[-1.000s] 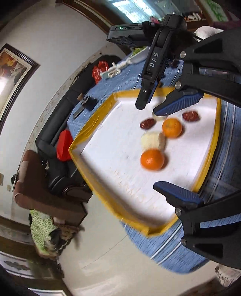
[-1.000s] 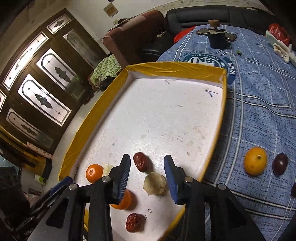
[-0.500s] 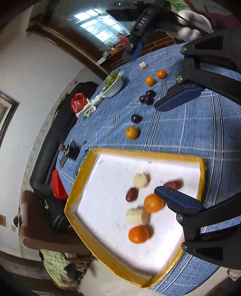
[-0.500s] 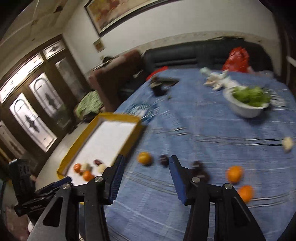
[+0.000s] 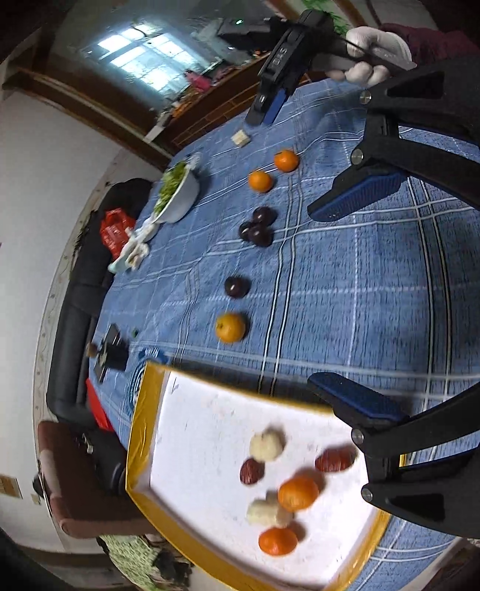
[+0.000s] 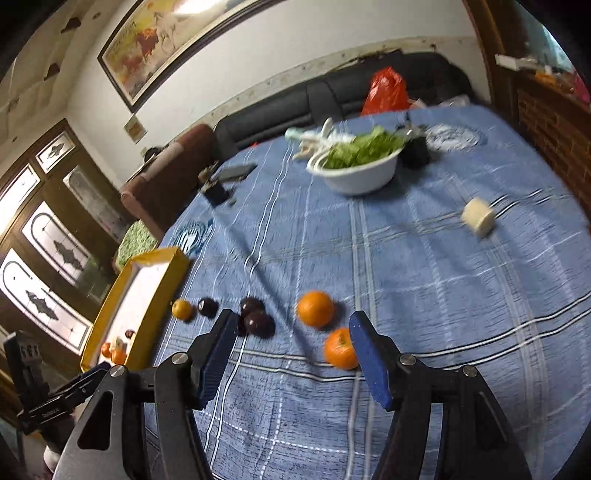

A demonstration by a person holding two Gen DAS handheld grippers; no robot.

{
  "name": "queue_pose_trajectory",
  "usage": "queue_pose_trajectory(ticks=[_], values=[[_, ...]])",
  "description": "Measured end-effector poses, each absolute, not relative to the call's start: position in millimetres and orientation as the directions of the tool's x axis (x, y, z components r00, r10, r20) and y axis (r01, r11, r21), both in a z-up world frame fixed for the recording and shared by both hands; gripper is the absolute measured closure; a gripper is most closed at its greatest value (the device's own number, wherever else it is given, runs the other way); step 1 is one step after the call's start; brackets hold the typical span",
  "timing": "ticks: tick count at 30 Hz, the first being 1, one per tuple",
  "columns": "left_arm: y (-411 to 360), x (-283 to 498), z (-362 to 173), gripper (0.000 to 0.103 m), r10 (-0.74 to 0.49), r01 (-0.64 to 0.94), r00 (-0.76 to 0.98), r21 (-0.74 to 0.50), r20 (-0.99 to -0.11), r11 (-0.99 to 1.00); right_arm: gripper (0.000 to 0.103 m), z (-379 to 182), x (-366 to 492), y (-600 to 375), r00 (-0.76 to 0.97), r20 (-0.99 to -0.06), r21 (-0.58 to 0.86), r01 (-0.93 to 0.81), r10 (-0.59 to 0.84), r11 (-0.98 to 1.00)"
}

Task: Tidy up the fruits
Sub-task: 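Move the right tool toward the oranges while the left tool approaches the plums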

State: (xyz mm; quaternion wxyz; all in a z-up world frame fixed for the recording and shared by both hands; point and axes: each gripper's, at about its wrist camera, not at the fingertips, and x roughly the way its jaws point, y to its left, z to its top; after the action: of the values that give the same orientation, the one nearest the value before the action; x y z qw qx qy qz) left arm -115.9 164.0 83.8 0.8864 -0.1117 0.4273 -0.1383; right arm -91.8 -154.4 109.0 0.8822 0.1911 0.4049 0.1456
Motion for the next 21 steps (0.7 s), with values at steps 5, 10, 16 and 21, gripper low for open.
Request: queue_pose_trajectory(ticks=[5, 10, 16, 21], values=[[153, -114, 82, 0.020, -0.334, 0.162, 0.589, -0.297, -0.736, 0.941, 0.039, 89, -73, -114, 0.568, -0.657, 0.464, -0.215, 0.497, 0.859], [160, -110, 81, 0.020, -0.309, 0.126, 0.598, -0.294, -0.740, 0.947, 0.057, 79, -62, -76, 0.578, -0.696, 0.317, -0.285, 0.426, 0.904], [149, -100, 82, 0.025, -0.307, 0.176, 0.611, -0.252, -0.730, 0.951, 0.057, 76, -56, -124, 0.669, -0.655, 0.336, -0.159, 0.352, 0.928], [107, -82, 76, 0.030, -0.318, 0.287, 0.603, -0.174, -0.731, 0.942, 0.057, 60, -38, -121, 0.619, -0.710, 0.311, -0.152, 0.336, 0.938]])
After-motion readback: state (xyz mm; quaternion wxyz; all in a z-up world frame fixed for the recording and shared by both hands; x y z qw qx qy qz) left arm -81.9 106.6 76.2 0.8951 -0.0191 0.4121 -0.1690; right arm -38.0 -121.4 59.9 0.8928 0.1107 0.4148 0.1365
